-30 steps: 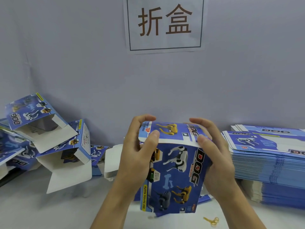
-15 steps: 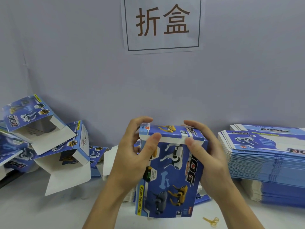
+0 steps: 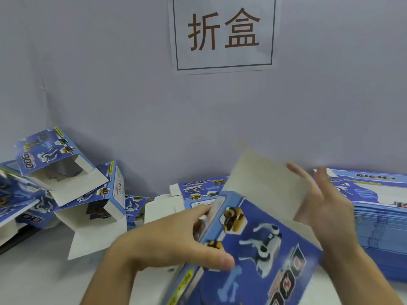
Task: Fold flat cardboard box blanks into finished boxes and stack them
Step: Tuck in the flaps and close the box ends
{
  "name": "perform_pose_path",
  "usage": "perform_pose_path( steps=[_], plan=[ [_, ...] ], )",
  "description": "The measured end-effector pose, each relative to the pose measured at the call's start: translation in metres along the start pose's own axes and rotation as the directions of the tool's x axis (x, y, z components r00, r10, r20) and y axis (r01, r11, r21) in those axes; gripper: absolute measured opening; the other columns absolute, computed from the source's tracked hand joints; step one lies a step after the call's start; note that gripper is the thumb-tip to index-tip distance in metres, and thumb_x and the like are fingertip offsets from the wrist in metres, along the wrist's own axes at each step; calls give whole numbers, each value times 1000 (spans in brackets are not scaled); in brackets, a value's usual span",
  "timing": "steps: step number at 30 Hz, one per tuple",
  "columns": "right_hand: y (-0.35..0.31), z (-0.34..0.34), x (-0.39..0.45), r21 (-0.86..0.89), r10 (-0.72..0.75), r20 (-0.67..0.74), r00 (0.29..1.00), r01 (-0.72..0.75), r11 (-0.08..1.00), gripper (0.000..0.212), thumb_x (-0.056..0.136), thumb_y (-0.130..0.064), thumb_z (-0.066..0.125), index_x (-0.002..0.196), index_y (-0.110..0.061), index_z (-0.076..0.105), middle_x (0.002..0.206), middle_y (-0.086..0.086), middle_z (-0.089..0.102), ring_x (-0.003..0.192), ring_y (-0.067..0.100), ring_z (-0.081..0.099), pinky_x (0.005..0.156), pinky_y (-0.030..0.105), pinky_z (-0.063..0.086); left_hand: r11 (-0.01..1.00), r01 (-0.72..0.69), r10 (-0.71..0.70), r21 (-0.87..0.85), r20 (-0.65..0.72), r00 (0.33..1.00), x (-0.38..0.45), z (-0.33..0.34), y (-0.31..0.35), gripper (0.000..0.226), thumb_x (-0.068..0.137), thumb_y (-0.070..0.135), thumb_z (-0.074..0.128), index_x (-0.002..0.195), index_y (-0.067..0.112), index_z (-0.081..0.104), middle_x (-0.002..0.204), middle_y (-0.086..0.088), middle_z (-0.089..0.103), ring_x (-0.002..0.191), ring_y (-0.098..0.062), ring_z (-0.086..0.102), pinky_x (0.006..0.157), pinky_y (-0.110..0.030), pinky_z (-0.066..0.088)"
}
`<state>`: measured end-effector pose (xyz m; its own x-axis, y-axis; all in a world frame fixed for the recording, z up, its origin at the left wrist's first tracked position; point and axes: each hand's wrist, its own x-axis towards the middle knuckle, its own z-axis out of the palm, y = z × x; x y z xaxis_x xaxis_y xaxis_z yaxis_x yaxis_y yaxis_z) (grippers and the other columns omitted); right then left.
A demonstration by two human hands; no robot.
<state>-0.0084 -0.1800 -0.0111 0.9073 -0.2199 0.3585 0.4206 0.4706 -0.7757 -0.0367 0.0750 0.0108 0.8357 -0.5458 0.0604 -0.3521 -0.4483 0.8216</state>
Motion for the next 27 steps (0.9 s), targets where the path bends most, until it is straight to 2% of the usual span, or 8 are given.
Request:
perform_pose_path(
  steps=[2, 4, 6, 10, 12, 16, 21, 27],
  plan=[
    [-3, -8, 3, -24, 16, -27, 999, -17, 1000, 34, 106, -41, 39, 108, -22, 68, 81, -15, 76, 73, 1, 72, 66, 23, 58, 978, -173, 148, -119, -192, 970, 2, -4, 1, 50, 64, 38, 88, 108, 39, 63, 85, 17, 71, 71, 4, 65, 66, -14, 52],
    [-3, -8, 3, -14, 132, 23, 991, -132, 991, 42, 102, -49, 38, 127, -27, 64, 110, 4, 76, 102, 24, 71, 90, 48, 52, 849, -418, 95, -325, -684, 724, 3, -25, -7, 56, 66, 43, 85, 108, 17, 59, 78, 13, 70, 64, 2, 63, 62, -18, 53],
    [-2, -6, 4, -36, 154, 1, 988, -154, 987, 43, 101, -50, 38, 132, -32, 61, 119, 10, 73, 112, 32, 67, 97, 56, 46, 742, -532, -98, -408, -850, 517, -1, -47, -16, 96, 54, 75, 70, 123, 9, 53, 106, -3, 68, 87, -16, 62, 82, -43, 53],
    [10, 5, 2, -234, 158, 36, 987, -146, 961, 31, 102, -38, 43, 123, -31, 66, 113, 5, 74, 105, 27, 69, 86, 47, 50, 850, -354, -88, -389, -769, 633, 3, -40, -30, 58, 58, 68, 80, 96, 28, 63, 101, 5, 67, 100, -18, 61, 94, -43, 49],
    [15, 10, 1, -398, 170, 26, 985, -146, 905, 22, 101, -26, 51, 112, -30, 71, 103, 4, 75, 93, 23, 71, 76, 37, 51, 992, -96, 11, -79, -712, 703, 21, -18, -33, 59, 74, 62, 74, 123, 34, 58, 126, 13, 61, 117, -13, 57, 104, -39, 45],
    [24, 14, -1, -629, 314, 62, 948, -207, 749, 16, 101, -21, 56, 105, -20, 72, 78, 4, 74, 64, 18, 67, 58, 26, 48, 760, 373, -27, 532, -547, 837, 49, 17, -50, 63, 93, 64, 48, 148, 34, 40, 152, 12, 42, 131, -15, 44, 104, -32, 42],
    [37, 21, -5, -711, 361, 33, 932, -232, 664, 24, 100, -33, 58, 96, -14, 73, 75, 7, 76, 63, 14, 72, 56, 20, 55, 710, 377, 2, 595, -537, 843, 48, 17, -44, 48, 93, 65, 49, 127, 35, 64, 131, 9, 62, 108, -11, 55, 86, -31, 51],
    [41, 40, -13, -533, 396, -21, 918, -345, 772, 50, 92, -54, 60, 91, -5, 71, 72, 11, 76, 67, 22, 76, 54, 23, 57, 611, 311, 168, 728, -503, 848, 41, 30, -5, 37, 99, 62, 37, 101, 38, 65, 85, 9, 61, 80, -16, 57, 70, -34, 47]
  ],
)
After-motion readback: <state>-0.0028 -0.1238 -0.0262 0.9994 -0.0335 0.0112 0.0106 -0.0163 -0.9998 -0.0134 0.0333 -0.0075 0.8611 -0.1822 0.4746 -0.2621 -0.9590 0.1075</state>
